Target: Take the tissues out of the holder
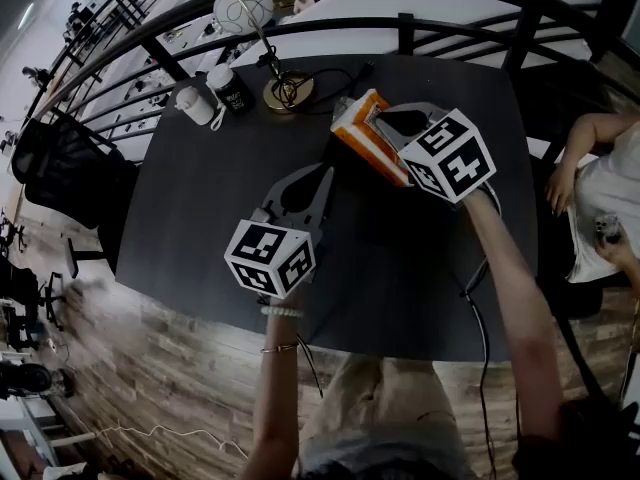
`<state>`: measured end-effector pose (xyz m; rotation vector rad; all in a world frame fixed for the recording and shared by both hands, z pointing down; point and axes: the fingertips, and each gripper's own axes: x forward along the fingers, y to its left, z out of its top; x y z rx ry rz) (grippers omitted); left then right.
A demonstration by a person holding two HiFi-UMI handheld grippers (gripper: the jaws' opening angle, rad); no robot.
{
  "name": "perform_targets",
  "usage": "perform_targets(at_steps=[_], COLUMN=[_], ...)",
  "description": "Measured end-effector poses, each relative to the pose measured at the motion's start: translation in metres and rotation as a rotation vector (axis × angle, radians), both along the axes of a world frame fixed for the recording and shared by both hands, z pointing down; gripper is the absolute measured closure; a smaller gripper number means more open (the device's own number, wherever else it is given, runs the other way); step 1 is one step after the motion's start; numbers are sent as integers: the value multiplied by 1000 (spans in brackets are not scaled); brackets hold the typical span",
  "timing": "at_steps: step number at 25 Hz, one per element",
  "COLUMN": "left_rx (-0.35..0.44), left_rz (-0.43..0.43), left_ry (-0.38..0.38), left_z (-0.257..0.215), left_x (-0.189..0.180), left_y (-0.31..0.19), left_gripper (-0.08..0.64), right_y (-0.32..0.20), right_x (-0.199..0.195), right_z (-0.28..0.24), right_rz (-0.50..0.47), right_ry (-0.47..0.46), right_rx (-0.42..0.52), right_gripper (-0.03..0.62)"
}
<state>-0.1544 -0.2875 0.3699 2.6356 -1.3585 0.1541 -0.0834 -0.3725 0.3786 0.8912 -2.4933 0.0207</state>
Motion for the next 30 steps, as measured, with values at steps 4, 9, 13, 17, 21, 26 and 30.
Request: perform_targets(at_steps=[4, 9, 13, 17, 21, 26, 30], left_rx=[20, 21, 31, 22, 16, -2, -7], left_rz=[4, -27, -71, -119, -153, -184, -195], left_ry=[8, 16, 28, 34, 32, 29, 13], left_z=[-13, -19, -19, -8, -9, -10, -1], left_x=[5, 7, 14, 20, 21, 26, 29], left_y=[5, 22, 47, 75, 80, 78, 94], left_gripper=[552, 552, 552, 552, 552, 552, 552], right_y=[11, 39, 70, 104, 110, 111, 134], right_x=[8, 19, 29, 37, 38, 40, 37], right_z=[-18, -35, -45, -37, -38, -40, -29], right_rz=[10, -5, -35, -72, -105, -148, -169], right_ry=[-27, -62, -99, -110, -123, -133, -157], right_rx=[27, 52, 72, 78, 65, 48, 35], right_gripper=[580, 580, 580, 580, 580, 580, 580])
